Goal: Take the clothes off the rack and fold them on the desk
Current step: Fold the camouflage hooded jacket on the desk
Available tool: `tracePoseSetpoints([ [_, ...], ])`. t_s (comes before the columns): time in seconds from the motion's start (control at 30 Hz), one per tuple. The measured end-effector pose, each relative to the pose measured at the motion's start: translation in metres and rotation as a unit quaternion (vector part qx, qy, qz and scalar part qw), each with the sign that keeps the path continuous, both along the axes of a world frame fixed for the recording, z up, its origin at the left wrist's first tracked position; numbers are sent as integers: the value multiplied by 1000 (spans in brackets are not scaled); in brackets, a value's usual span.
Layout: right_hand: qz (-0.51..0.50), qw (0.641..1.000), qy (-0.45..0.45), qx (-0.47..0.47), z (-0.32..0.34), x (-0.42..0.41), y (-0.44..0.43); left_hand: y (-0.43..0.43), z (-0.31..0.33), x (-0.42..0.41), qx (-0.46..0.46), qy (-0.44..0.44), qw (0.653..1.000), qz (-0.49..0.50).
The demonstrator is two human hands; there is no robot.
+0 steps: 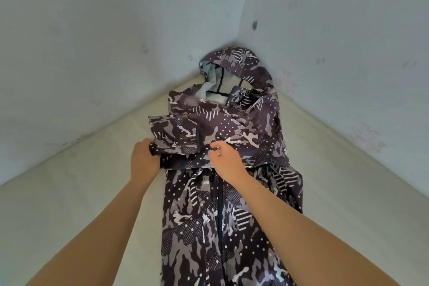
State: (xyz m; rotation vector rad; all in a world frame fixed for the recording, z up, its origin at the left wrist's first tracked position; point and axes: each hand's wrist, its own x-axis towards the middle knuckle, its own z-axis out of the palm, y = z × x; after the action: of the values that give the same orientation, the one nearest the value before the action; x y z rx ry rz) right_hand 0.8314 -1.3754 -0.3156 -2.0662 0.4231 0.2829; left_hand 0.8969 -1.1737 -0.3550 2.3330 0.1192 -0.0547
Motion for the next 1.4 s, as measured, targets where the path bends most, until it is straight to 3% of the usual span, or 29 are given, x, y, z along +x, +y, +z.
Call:
tracePoseSetpoints([
  [0.07, -88, 978, 91, 168, -6, 30, 15, -1, 11, 4, -13, -38, 999, 5],
  [0.13, -163, 926, 159, 301, -8, 50, 26, -3, 23, 0, -30, -95, 995, -15],
  [0.23, -247, 878, 154, 380, -1, 73, 20, 0, 27, -3, -17, -168, 983, -67],
  [0.3, -252, 905, 66, 336, 13, 81, 8, 0, 25, -4, 8, -192, 976, -103],
  [0.37, -220, 953, -82, 193, 33, 82, -13, -8, 25, -3, 54, -221, 964, -135],
  [0.47, -209, 949, -235, -9, 44, 64, -54, -35, 23, -2, 153, -255, 938, -179],
  [0.5, -229, 945, -231, -42, 37, 59, -70, -44, 21, 0, 184, -243, 930, -205],
  [0.57, -248, 954, -142, -95, 10, 53, -102, -58, 11, 4, 246, -166, 912, -284],
  [0.67, -170, 969, -26, -179, -23, 45, -125, -62, -3, 6, 307, -48, 893, -325],
  [0.73, -134, 948, -78, -277, -26, 40, -121, -64, 3, 6, 270, -67, 922, -268],
  [0.8, -49, 921, -157, -354, -28, 37, -109, -81, 10, 11, 195, -144, 942, -231],
  [0.87, 105, 888, -156, -419, -43, 33, -98, -100, 7, 18, 221, -186, 914, -284],
  [0.9, 161, 877, -117, -437, -52, 31, -97, -106, 1, 22, 269, -169, 891, -325],
  [0.97, 190, 883, -21, -428, -67, 32, -107, -105, -18, 32, 343, -40, 872, -347],
  [1.03, 199, 886, 15, -418, -71, 37, -120, -93, -33, 40, 347, 81, 884, -302],
  [1.07, 208, 883, 16, -420, -70, 38, -125, -89, -35, 40, 340, 102, 891, -283],
  [1.23, 165, 881, 12, -443, -67, -9, -137, -92, -32, -15, 300, 20, 921, -247],
  [1.33, 95, 908, -7, -408, -60, -62, -127, -98, -34, -71, 248, -57, 920, -299],
  [1.4, 63, 919, -8, -389, -54, -88, -120, -102, -35, -101, 240, -57, 907, -341],
])
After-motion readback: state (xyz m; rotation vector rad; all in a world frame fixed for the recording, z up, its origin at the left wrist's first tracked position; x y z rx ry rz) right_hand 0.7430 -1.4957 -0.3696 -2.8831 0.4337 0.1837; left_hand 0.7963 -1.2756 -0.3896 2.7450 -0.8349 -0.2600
